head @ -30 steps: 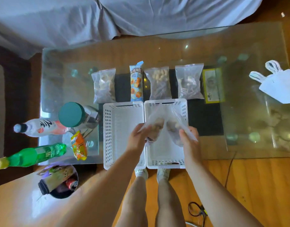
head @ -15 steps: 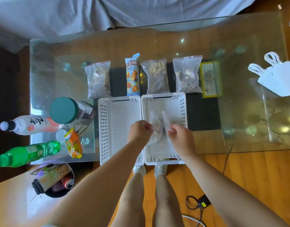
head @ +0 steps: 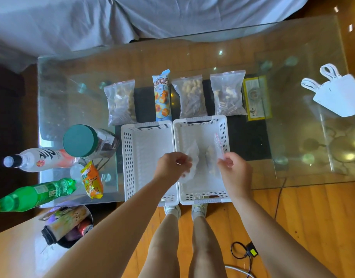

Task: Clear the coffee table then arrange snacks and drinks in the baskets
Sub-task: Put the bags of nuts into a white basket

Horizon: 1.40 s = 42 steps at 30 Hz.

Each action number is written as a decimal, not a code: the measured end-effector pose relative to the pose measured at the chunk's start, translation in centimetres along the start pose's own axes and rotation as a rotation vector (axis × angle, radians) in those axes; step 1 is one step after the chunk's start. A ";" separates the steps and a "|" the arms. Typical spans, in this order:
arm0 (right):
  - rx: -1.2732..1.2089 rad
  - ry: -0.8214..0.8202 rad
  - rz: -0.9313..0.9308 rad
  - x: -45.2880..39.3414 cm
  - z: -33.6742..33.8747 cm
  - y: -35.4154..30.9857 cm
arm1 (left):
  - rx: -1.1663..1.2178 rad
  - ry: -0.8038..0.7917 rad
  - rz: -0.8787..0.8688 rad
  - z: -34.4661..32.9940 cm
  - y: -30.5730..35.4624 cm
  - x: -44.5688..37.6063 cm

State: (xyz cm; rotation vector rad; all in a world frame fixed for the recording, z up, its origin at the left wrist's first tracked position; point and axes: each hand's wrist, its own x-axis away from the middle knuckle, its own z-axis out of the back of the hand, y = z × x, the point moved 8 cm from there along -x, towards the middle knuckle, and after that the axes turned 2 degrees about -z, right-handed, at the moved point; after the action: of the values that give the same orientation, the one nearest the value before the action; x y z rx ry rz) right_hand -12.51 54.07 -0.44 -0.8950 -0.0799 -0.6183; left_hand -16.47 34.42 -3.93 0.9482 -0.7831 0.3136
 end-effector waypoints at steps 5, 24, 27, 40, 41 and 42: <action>0.115 -0.100 -0.049 0.0 -1.3 1.5 | -0.097 0.074 0.045 0.6 -0.3 -0.3; 0.190 -0.287 0.149 -1.3 -1.5 -0.9 | -0.443 -0.002 -0.268 3.0 8.5 -4.8; 0.265 -0.340 0.193 -1.9 -2.1 -2.1 | -0.563 -0.060 -0.318 2.6 10.0 -5.8; 0.302 -0.612 0.251 -3.9 -6.9 -4.8 | -0.695 -0.355 -0.292 0.9 11.4 -8.3; 0.293 -0.613 0.244 -4.1 -7.1 -4.8 | -0.688 -0.328 -0.292 1.2 11.5 -8.5; 0.287 -0.610 0.235 -4.3 -7.3 -4.6 | -0.685 -0.286 -0.299 1.6 11.6 -8.7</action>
State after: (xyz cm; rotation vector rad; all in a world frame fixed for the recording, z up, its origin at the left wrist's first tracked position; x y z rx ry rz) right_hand -19.92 48.50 -3.14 -0.7723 -0.5896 -0.0927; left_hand -29.70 40.41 -2.60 0.4471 -0.9097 -0.3485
